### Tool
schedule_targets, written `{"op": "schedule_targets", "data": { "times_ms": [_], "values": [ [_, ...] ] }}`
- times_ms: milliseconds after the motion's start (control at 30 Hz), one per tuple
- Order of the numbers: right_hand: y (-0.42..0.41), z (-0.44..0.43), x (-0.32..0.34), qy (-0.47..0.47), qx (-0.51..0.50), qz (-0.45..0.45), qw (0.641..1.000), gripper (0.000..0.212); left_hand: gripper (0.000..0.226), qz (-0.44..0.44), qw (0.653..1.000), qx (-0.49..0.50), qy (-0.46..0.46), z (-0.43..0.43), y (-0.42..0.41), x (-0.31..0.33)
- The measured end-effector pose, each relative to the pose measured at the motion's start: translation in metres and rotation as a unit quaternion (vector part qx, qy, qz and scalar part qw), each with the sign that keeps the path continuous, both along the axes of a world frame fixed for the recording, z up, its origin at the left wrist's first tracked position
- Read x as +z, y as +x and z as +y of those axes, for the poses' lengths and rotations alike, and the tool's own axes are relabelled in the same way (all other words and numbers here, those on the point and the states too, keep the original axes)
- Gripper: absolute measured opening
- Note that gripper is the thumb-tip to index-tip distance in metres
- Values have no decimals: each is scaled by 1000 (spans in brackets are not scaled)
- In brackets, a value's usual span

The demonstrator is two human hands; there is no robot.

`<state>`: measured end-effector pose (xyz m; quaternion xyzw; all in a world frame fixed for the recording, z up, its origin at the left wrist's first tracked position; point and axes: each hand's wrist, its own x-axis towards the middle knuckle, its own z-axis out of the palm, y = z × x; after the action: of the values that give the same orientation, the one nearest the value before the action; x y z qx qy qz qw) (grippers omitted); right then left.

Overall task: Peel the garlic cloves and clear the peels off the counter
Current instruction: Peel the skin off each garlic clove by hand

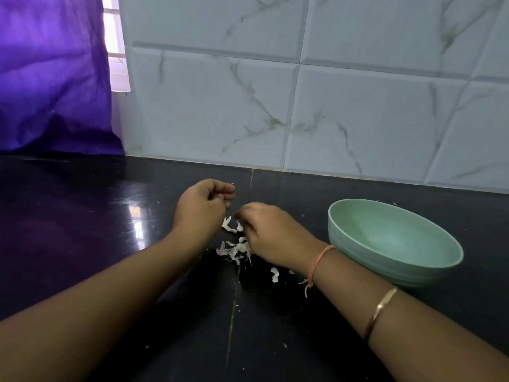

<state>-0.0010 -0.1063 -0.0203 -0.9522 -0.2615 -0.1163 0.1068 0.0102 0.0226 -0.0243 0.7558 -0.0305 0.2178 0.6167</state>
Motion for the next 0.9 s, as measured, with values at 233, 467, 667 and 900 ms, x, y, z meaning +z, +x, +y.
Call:
{"op": "schedule_targets", "data": {
  "times_ms": [233,467,667,900],
  "values": [
    [11,-4,-7,-12,-4,52,999,26,36,9,1000,-2,-9,-2,-2,1],
    [9,-16,-4,79,6,-51,996,17,28,15,1000,-27,6,-5,-11,6],
    [3,-18,-4,286,32,-140,947,5,3,53,991,-121,-16,-12,-21,9],
    [-1,-17,-3,400,35,-82,912,15,8,82,974,-157,-145,-10,-22,13]
  ]
}}
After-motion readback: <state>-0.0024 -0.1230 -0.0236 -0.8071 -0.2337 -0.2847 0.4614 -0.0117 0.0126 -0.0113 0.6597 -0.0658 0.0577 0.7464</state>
